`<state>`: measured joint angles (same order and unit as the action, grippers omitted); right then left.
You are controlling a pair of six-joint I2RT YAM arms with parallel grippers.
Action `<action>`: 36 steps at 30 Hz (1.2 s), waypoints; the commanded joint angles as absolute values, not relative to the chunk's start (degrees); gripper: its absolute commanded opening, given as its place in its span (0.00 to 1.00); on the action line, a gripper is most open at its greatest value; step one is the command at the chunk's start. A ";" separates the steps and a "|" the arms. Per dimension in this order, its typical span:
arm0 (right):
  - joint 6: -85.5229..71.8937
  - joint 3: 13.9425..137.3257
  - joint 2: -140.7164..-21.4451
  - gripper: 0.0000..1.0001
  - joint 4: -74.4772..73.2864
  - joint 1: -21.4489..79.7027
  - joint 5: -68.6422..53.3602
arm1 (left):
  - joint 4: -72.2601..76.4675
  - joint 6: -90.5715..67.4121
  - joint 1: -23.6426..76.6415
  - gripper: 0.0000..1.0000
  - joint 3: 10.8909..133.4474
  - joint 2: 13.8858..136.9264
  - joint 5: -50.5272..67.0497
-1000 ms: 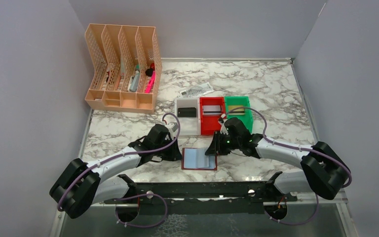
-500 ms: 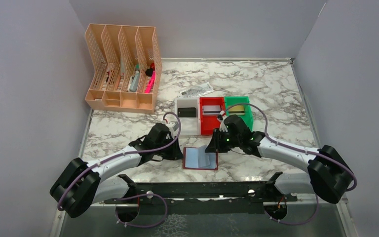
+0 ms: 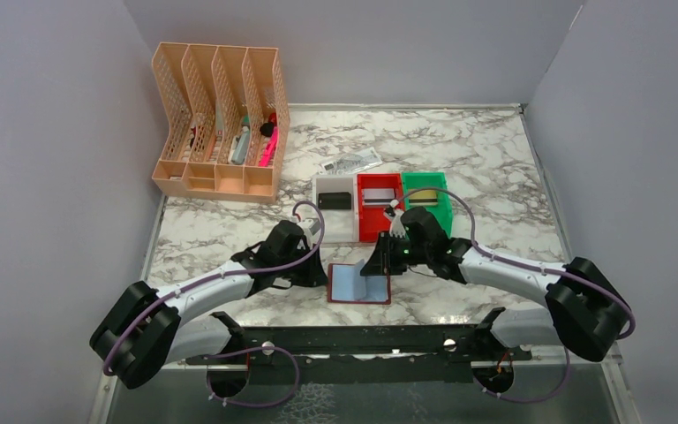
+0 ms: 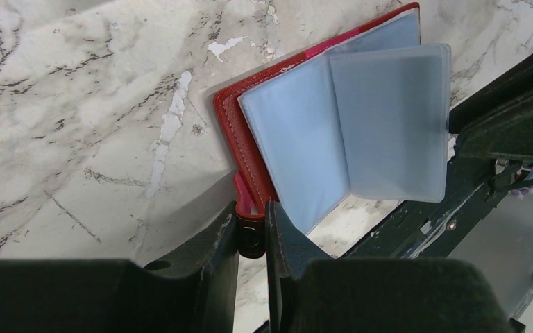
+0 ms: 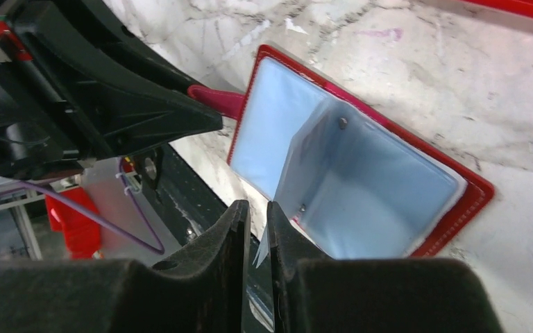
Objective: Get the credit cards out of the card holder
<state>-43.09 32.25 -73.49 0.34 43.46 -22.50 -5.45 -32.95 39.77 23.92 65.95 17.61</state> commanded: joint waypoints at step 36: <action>-41.31 34.36 -78.50 0.39 9.09 47.37 -30.04 | -12.38 -33.31 40.25 0.36 28.23 58.35 9.74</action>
